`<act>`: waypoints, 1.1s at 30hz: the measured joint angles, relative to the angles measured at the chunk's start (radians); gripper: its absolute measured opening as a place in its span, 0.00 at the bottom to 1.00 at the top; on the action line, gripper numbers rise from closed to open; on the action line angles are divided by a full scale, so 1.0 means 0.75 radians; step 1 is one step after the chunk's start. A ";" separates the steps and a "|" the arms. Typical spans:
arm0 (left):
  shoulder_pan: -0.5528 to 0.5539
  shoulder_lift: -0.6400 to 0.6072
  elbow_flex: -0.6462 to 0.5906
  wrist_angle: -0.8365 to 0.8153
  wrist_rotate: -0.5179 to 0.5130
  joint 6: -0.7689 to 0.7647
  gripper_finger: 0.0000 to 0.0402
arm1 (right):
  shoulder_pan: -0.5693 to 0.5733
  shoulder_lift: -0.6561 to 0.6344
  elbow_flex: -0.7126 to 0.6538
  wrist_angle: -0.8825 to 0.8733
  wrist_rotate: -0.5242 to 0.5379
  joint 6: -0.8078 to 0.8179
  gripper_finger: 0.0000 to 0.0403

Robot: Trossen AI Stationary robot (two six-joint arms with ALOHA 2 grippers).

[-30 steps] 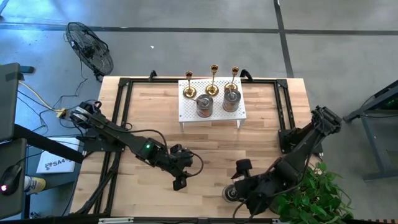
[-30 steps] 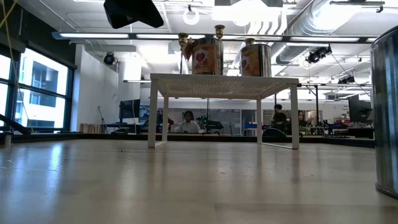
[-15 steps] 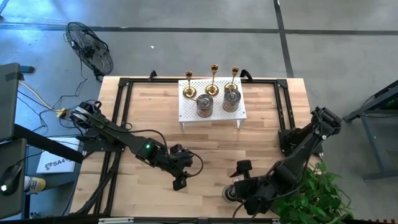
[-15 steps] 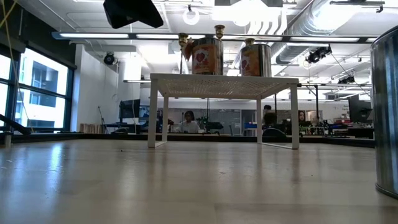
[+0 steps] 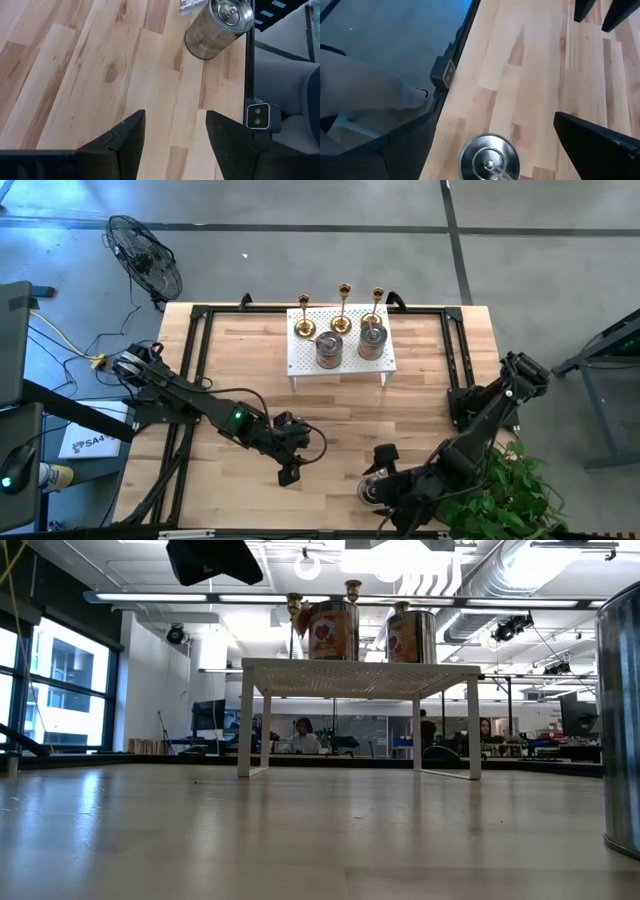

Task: Pick & Place candle stick holders
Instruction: Put the silver candle on the shelf aligned with the gold candle holder

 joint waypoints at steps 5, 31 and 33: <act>0.000 0.000 0.000 0.001 0.000 0.000 0.51 | -0.047 0.000 -0.002 -0.090 -0.040 0.031 0.99; 0.000 0.000 0.001 0.001 0.001 0.000 0.51 | -0.137 0.157 -0.001 -0.266 -0.520 -0.051 0.99; 0.000 0.000 0.001 0.001 0.000 0.000 0.51 | -0.142 0.154 -0.001 -0.257 -0.520 -0.050 0.99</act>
